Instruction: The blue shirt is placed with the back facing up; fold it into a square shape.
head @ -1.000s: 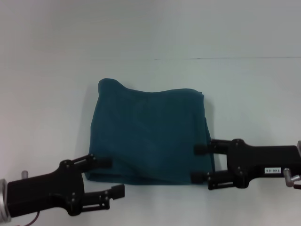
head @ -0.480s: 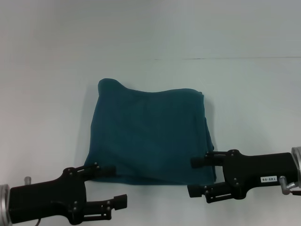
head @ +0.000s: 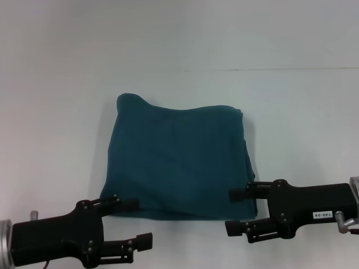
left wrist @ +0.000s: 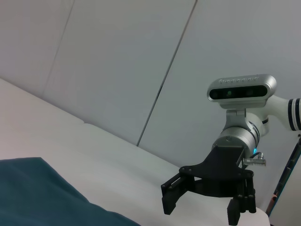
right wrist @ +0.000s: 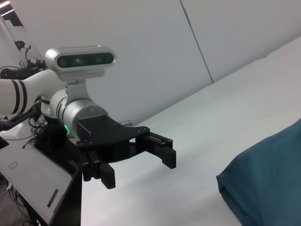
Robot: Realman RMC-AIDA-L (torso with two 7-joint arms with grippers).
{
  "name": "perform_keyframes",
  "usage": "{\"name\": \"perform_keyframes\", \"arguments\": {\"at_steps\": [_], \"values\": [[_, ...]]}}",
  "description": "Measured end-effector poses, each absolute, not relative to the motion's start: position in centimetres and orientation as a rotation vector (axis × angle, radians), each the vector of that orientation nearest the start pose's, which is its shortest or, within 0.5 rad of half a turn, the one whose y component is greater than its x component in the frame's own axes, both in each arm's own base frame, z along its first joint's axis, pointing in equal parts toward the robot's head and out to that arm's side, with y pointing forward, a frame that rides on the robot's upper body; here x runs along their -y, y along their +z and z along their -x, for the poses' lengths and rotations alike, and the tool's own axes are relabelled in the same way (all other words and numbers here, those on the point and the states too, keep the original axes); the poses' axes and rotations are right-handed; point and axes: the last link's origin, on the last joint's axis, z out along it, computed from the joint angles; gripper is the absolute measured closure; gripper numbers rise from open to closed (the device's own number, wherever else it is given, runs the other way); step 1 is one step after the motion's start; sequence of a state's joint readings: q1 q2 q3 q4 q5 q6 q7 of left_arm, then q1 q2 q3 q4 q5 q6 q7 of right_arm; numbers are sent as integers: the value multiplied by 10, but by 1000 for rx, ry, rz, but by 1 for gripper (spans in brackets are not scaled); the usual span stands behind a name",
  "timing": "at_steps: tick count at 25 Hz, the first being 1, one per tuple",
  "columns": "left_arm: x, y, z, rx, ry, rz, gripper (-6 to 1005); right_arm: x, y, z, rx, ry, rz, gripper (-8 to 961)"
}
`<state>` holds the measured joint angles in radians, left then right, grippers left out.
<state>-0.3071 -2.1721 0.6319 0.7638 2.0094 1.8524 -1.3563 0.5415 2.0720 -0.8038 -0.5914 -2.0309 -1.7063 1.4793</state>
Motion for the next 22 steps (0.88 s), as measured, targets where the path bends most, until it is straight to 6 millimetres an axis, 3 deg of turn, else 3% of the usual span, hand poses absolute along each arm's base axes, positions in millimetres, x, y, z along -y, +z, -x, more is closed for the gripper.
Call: {"name": "perform_keyframes", "arguments": {"at_steps": [22], "values": [[-242, -8, 277, 733, -963, 2781, 125, -300, -22, -250, -793, 732, 2978, 38]]}}
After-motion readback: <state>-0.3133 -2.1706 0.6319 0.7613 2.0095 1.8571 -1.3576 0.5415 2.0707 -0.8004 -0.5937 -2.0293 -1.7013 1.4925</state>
